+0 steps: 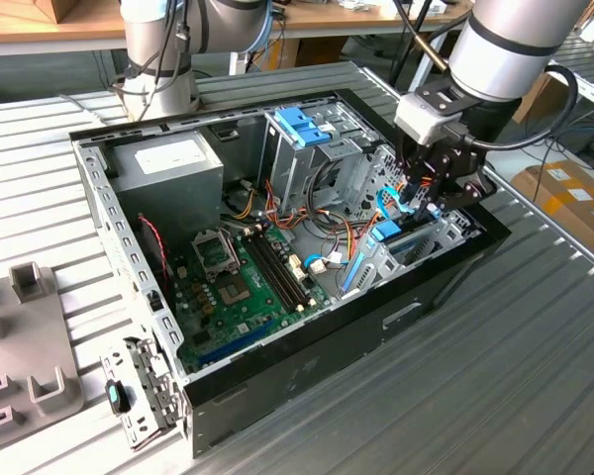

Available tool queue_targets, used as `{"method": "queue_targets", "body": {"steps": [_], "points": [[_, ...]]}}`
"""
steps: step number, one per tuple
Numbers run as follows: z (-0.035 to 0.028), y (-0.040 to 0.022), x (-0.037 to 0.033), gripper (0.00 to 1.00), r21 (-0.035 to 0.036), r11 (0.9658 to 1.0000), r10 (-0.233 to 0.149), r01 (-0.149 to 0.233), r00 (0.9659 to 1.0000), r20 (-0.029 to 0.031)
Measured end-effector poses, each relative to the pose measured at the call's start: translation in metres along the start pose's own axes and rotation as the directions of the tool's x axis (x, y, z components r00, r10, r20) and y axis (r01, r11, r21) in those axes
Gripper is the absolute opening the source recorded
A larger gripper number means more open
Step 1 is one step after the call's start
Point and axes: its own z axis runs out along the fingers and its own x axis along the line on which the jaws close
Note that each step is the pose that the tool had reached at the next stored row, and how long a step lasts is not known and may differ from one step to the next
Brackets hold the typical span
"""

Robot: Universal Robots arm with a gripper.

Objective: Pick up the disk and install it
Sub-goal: 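Insert the first disk wire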

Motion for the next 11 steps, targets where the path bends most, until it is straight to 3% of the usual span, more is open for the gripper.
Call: {"method": "queue_targets", "body": {"steps": [5, 11], "points": [[0.0009, -0.0089, 0.0001, 0.36, -0.0451, 0.999, 0.001, -0.001, 1.0, -0.0016], [0.0019, -0.0179, 0.0001, 0.36, -0.0844, 0.9964, 0.001, -0.001, 1.0, -0.0014]]}}
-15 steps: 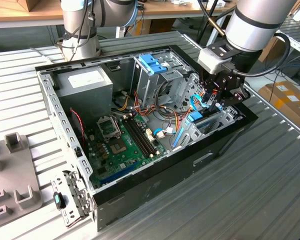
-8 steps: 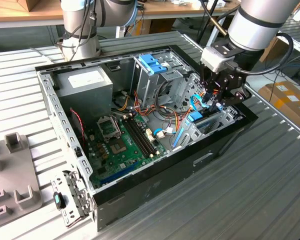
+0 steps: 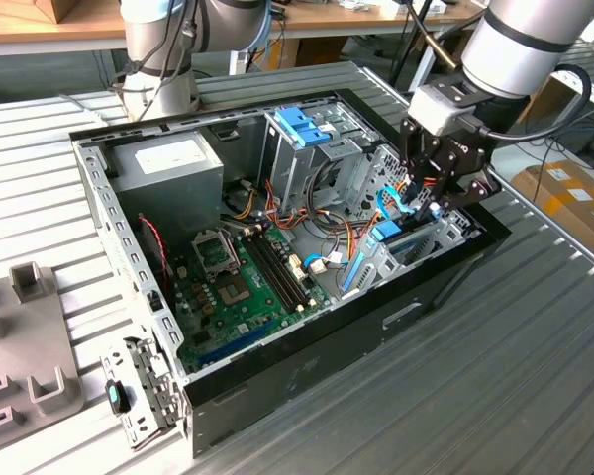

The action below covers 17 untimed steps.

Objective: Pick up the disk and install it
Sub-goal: 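Insert the first disk wire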

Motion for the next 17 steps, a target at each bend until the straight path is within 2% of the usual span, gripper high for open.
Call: {"method": "queue_targets", "body": {"steps": [5, 7, 17], "points": [[0.0001, -0.0004, 0.0, 0.36, -0.0013, 1.0, 0.004, -0.004, 1.0, -0.0001], [0.0001, -0.0005, 0.0001, 0.36, -0.0009, 0.9996, 0.029, -0.029, 0.9996, -0.0007], [0.0001, -0.0004, 0.0, 0.36, -0.0006, 0.999, 0.045, -0.045, 0.999, -0.0008]]}}
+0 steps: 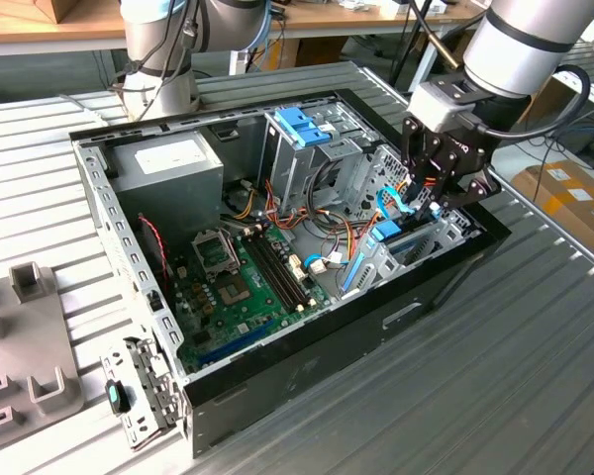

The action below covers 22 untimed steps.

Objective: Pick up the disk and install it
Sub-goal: 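Insert the first disk wire, then insert the second disk wire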

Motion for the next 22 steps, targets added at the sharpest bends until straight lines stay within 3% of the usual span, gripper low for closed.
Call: {"method": "queue_targets", "body": {"steps": [22], "points": [[0.0, 0.0, 0.0, 0.36, 0.0007, 0.9993, 0.038, -0.038, 0.9993, -0.0007]]}}
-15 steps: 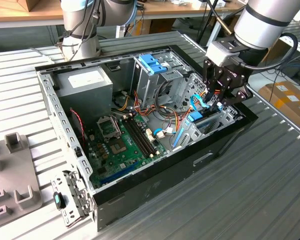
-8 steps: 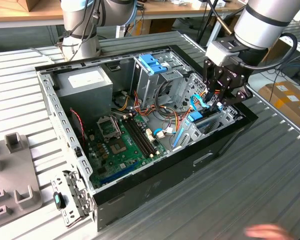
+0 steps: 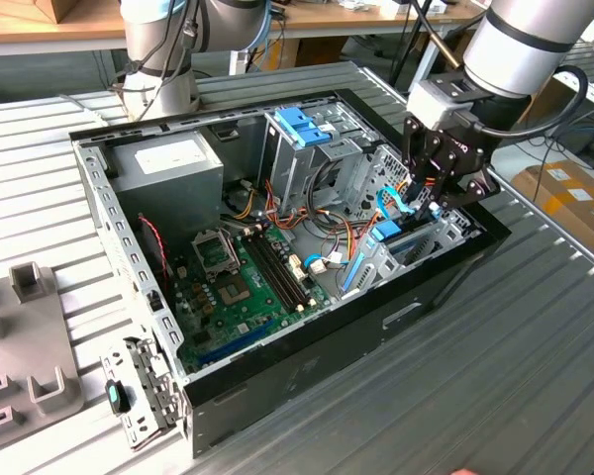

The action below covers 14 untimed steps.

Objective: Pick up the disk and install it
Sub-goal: 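Insert the second disk wire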

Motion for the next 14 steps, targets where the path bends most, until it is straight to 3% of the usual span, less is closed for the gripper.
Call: {"method": "queue_targets", "body": {"steps": [3, 6, 14], "points": [[-0.0017, 0.0, -0.0001, 0.36, 0.0, 1.0, 0.0, 0.0, 1.0, -0.0001], [-0.0084, -0.0002, -0.0002, 0.36, 0.0001, 1.0, 0.0, 0.0, 1.0, -0.0008], [-0.0085, -0.0006, -0.0006, 0.36, 0.0001, 1.0, -0.001, 0.001, 1.0, -0.0013]]}}
